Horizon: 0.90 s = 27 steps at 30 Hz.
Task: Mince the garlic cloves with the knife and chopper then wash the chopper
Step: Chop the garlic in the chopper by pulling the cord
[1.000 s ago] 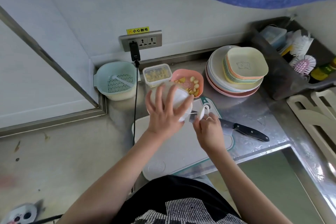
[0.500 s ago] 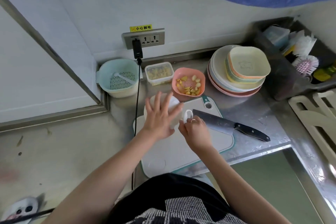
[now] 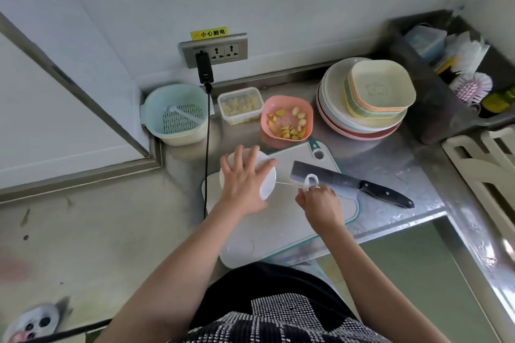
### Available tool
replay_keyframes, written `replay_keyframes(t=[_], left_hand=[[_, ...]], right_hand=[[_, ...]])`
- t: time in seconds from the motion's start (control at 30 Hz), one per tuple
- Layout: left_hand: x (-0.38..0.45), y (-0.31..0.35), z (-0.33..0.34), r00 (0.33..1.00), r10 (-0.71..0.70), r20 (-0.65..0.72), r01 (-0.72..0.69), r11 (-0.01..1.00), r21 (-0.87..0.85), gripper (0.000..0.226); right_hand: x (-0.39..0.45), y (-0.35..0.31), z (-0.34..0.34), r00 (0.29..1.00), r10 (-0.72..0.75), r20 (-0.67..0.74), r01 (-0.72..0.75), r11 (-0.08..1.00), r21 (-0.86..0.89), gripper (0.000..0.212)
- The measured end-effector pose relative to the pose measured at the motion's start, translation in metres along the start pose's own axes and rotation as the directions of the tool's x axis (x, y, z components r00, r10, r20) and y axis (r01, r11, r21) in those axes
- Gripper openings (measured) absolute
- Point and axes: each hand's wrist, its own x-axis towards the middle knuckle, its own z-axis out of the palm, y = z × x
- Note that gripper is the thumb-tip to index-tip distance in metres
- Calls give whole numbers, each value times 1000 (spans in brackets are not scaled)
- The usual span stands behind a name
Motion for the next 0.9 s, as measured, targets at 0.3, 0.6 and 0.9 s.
replay_keyframes(t=[0.3, 0.6, 0.9], left_hand=[[7, 2, -4, 999, 21, 39, -22, 1000, 3, 92], [6, -6, -3, 995, -76, 63, 80, 994, -68, 97], [5, -1, -1, 996, -66, 54, 68, 997, -22, 97]], right_hand=[[-2, 76, -6, 909, 415, -39, -410, 907, 94, 44], [-21, 141, -33, 703, 710, -44, -675, 686, 273, 31], [-16, -11, -35, 998, 26, 64, -32, 995, 95, 27]])
